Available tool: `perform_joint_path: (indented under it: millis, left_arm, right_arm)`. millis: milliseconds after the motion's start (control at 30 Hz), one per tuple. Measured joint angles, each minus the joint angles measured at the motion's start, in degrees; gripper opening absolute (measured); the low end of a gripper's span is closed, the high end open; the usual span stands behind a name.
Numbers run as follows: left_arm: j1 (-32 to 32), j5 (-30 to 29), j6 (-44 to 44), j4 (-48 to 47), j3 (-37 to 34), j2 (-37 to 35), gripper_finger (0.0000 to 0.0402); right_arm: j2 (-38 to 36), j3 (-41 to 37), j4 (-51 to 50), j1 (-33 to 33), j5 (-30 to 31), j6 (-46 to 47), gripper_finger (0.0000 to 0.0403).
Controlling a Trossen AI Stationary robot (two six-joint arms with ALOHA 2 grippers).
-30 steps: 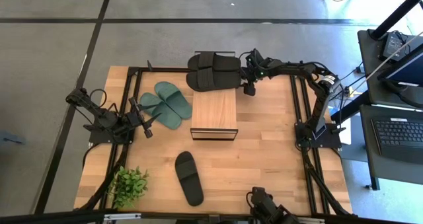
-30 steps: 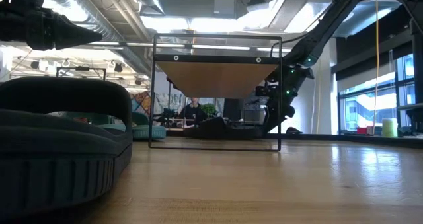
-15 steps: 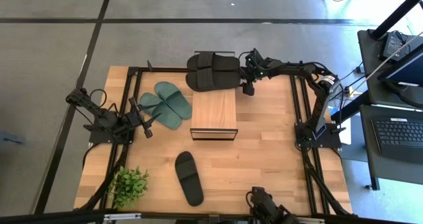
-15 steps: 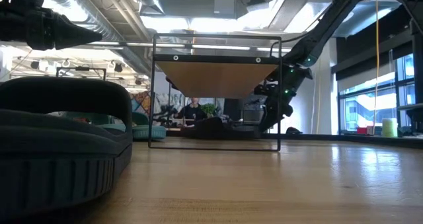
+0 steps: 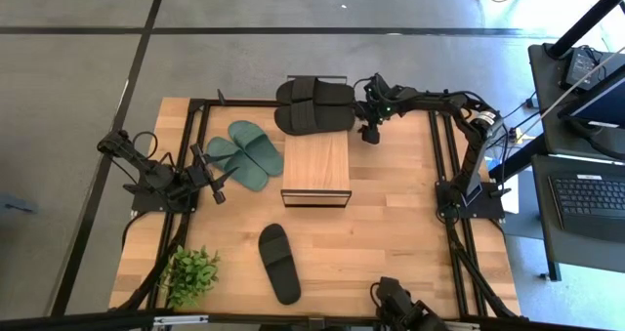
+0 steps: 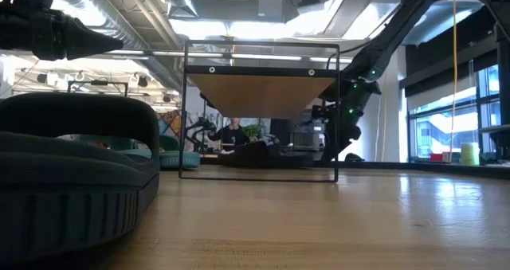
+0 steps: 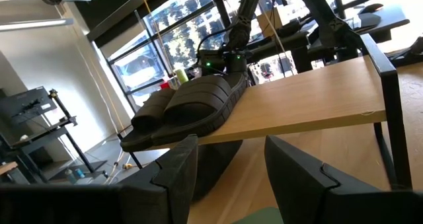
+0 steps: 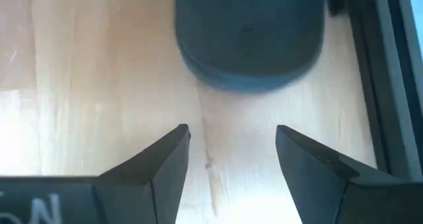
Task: Pick and place slides into the shelf
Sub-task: Put the black slide under the shelf
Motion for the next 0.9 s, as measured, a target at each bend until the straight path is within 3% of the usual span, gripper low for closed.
perform_joint_path:
  millis: [367,667,900]
  left_arm:
    - [0.00,0.00,0.00,0.00,0.01,0.00,0.0168]
    - [-0.01,0.02,0.07,0.00,0.01,0.02,0.0168]
    - [-0.02,0.02,0.11,0.00,0.00,0.00,0.0168]
  right_arm:
    - [-6.77,0.02,-7.35,-4.11,0.46,6.96,0.0225]
    - [-20.83,0.00,-14.42,-3.94,0.50,11.79,0.0225]
    - [-33.63,0.00,-18.14,1.71,0.48,17.56,0.0225]
